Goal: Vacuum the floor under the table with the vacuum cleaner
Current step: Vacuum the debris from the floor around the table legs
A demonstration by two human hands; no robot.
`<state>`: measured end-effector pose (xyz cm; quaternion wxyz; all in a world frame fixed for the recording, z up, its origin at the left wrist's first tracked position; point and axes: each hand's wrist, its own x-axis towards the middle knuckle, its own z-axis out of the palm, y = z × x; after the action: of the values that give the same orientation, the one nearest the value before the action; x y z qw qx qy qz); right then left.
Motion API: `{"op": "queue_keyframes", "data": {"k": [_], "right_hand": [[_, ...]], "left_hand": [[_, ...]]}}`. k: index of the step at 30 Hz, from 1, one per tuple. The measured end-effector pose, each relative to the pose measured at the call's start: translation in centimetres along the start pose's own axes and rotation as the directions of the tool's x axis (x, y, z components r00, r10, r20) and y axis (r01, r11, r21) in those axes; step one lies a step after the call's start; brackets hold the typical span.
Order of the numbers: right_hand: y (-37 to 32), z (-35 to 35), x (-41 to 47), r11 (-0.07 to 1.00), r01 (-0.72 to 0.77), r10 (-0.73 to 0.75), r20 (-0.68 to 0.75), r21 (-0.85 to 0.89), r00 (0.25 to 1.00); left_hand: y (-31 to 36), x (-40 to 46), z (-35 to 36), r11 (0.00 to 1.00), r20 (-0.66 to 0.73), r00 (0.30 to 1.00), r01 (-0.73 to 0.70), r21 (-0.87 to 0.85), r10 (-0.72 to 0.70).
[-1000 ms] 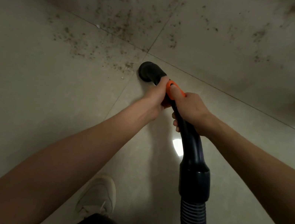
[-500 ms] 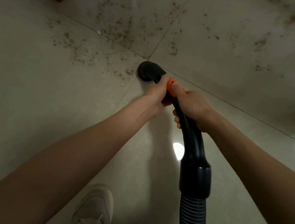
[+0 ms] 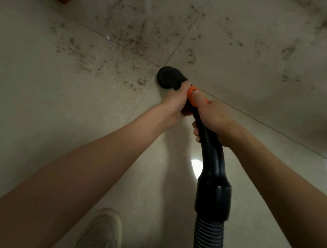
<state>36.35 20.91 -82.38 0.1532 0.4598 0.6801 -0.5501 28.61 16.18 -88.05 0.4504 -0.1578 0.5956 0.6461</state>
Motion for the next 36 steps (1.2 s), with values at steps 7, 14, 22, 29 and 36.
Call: {"op": "queue_keyframes", "data": {"k": [7, 14, 22, 29, 36], "right_hand": [[4.3, 0.0, -4.2, 0.996, -0.001, 0.01, 0.106, -0.089, 0.994], [6.8, 0.6, -7.7, 0.989, -0.014, 0.035, 0.139, -0.149, 0.99], [9.7, 0.8, -10.9, 0.978, -0.033, 0.073, 0.191, -0.207, 0.979], [12.5, 0.5, -12.9, 0.972, -0.045, 0.082, 0.154, -0.232, 0.985], [14.3, -0.4, -14.0, 0.975, -0.07, 0.085, 0.066, -0.21, 0.994]], "left_hand": [[-4.2, -4.6, -1.3, 0.994, 0.016, 0.996, 0.085, 0.074, -0.086], [-7.5, -7.9, -2.2, 0.987, -0.017, 0.991, 0.131, 0.091, -0.13], [-10.6, -11.6, -3.1, 0.975, -0.059, 0.975, 0.216, 0.045, -0.214], [-13.0, -13.6, -2.6, 0.961, -0.027, 0.962, 0.273, 0.038, -0.272], [-14.2, -14.2, -1.1, 0.955, 0.017, 0.959, 0.279, 0.1, -0.282]]}}
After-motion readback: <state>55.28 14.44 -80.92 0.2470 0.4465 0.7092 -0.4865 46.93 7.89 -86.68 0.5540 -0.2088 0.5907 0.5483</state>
